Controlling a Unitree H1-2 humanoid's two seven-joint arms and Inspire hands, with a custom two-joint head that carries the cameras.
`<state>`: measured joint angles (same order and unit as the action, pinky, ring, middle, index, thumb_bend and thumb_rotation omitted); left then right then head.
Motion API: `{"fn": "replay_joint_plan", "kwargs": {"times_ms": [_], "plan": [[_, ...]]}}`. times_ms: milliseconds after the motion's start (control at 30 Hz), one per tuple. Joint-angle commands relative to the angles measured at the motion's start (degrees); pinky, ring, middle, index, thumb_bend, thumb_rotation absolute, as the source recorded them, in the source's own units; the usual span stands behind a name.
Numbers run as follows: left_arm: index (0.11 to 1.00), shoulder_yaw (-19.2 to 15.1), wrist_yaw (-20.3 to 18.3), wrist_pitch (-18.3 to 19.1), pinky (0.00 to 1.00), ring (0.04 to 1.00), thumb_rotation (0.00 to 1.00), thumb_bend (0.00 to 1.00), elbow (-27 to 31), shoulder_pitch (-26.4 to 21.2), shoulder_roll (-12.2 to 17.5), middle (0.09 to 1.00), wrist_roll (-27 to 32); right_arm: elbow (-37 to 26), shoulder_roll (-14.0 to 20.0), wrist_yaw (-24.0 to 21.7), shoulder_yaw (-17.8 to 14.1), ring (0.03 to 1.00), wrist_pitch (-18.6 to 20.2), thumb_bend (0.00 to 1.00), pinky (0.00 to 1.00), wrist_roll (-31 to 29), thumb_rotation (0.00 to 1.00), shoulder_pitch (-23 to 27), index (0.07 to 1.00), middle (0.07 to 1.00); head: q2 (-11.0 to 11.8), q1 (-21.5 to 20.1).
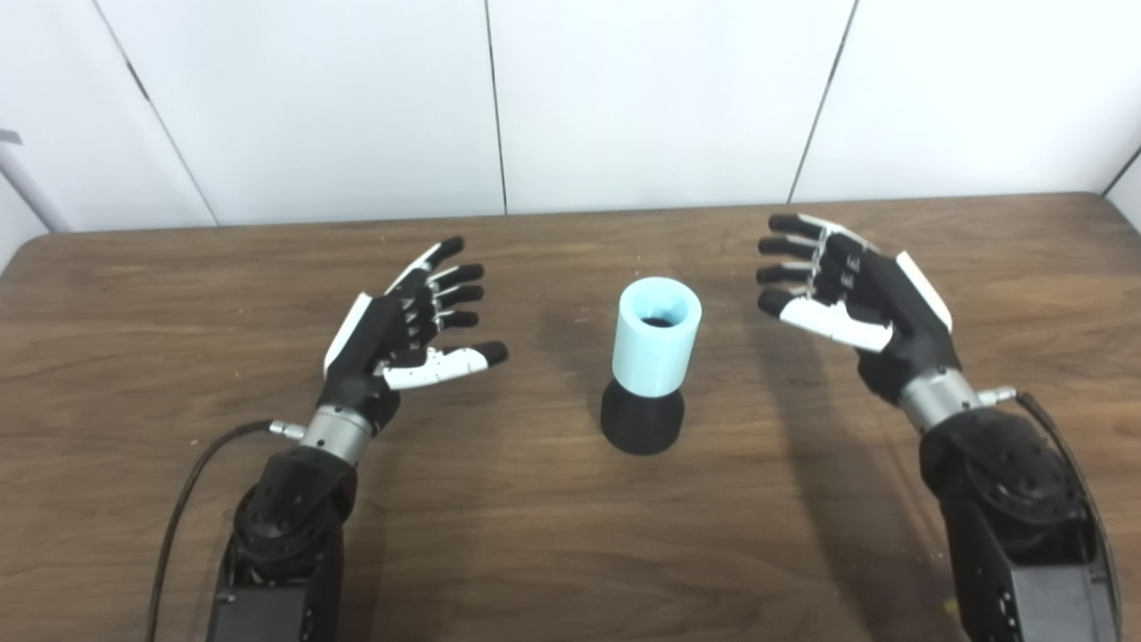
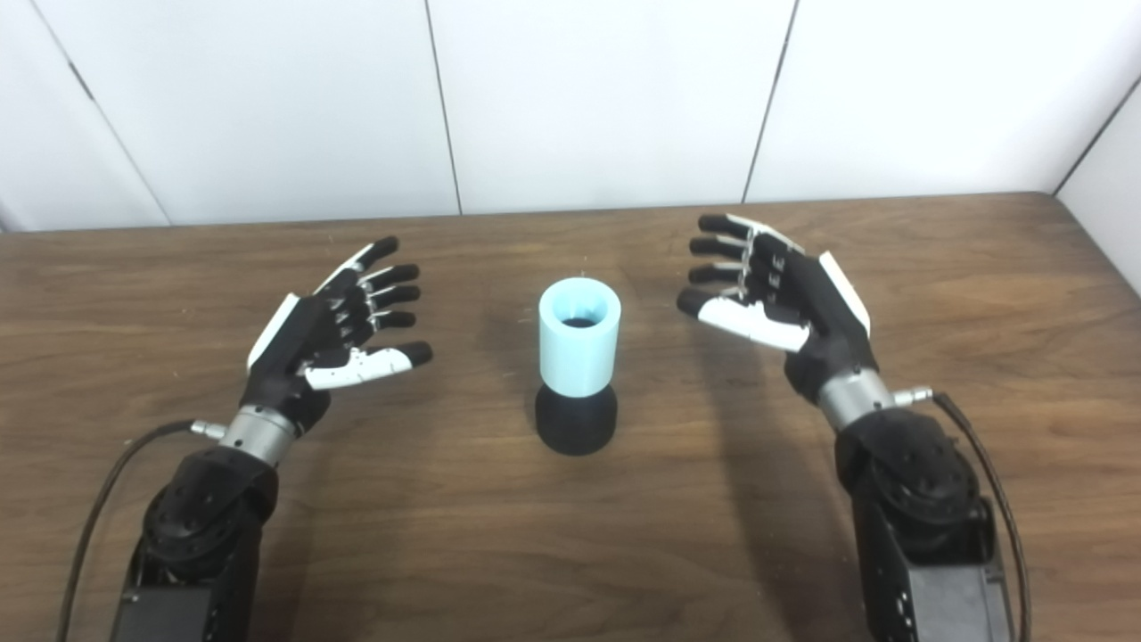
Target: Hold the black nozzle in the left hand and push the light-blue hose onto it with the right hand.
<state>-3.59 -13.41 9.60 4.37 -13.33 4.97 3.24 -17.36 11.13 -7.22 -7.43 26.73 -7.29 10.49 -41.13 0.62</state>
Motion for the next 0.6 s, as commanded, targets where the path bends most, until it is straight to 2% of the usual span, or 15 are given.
{"fn": "replay_joint_plan", "kwargs": {"times_ms": [0, 167, 333, 567], "plan": [[0.838, -0.14, 0.58, -0.36, 0.71, 0.799, 0.08, 0.68, 2.23, -1.32, -0.11, 0.810, 1.84, -1.01, -0.68, 0.72, -0.72, 0.655, -3.28, 0.63, 0.51, -0.97, 0.20, 1.15, 0.760, 0.734, 0.25, 0.04], [0.835, 0.02, -0.09, -0.48, 0.70, 0.804, 0.06, 0.66, 3.00, -0.75, 1.11, 0.812, 3.53, -0.04, -2.85, 2.10, -1.33, 0.638, -6.96, 0.64, 0.50, -0.75, 0.21, -0.15, 0.749, 0.722, 1.58, -0.98], [0.835, 0.03, -0.50, -2.26, 0.71, 0.812, 0.07, 0.65, 0.77, -0.30, 1.72, 0.814, 4.60, 2.87, -4.81, 3.62, -1.17, 0.634, -11.63, 0.65, 0.49, 0.10, 0.22, -0.86, 0.740, 0.711, 2.19, -1.02], [0.833, -0.15, -0.21, -1.44, 0.71, 0.815, 0.09, 0.64, 0.85, 0.42, 1.80, 0.811, 6.07, 3.08, -5.03, 3.89, -1.28, 0.632, -12.46, 0.65, 0.48, -0.40, 0.23, -1.67, 0.736, 0.714, 2.91, -0.63]]}}
